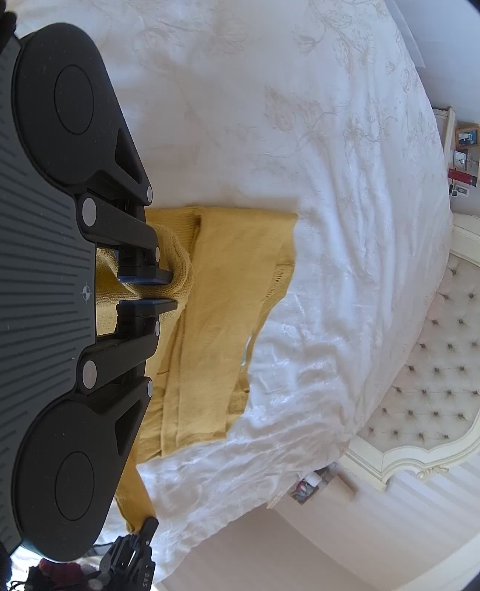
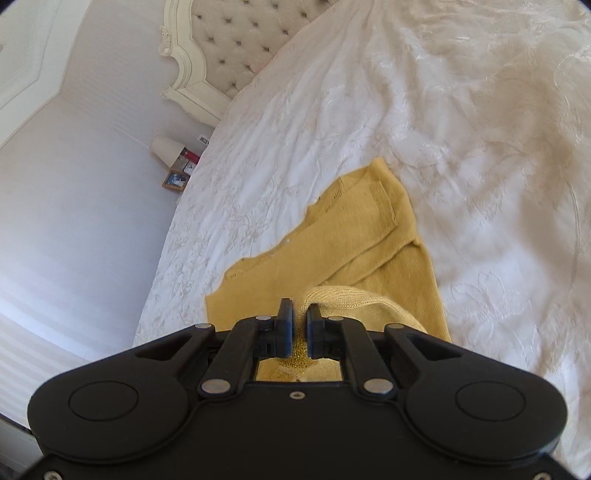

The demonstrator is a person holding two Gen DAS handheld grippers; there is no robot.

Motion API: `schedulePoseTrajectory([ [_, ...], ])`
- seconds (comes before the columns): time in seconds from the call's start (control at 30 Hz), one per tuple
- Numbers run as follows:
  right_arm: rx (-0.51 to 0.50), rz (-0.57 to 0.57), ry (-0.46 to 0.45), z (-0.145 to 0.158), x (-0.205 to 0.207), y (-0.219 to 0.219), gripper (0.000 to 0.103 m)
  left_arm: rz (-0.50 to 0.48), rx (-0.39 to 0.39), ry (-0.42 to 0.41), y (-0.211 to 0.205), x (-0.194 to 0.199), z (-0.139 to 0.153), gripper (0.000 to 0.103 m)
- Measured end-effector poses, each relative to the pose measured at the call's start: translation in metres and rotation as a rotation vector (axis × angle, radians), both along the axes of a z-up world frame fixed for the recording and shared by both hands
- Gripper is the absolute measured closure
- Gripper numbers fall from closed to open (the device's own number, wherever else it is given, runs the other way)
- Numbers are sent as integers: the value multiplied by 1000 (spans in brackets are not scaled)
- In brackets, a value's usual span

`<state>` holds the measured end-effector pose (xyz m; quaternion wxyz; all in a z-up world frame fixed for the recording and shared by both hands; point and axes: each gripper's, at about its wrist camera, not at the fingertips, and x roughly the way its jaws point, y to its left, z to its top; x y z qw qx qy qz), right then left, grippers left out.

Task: Fold small clothes
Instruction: 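Lift the hem with both grippers, fold it up onto the collar, open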

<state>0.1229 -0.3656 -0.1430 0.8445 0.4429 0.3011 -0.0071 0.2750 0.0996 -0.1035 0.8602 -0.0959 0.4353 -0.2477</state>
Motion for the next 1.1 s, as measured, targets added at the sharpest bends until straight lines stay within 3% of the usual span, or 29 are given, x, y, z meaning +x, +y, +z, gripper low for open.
schedulePoseTrajectory([
  [0.4,-40,-118,53,-14,90,-24,89,8,-32,57,-16,94,-21,96],
  [0.77,-14,-99,131,-42,156,-48,89,79,63,118,-41,146,-49,94],
  [0.97,19,-108,202,-67,182,-63,86,169,86,153,-41,174,-67,93],
  [1.03,24,-96,226,-74,189,-67,81,197,92,159,-39,182,-70,91],
  [1.1,13,-85,237,-77,193,-70,81,217,113,135,-38,188,-68,79],
])
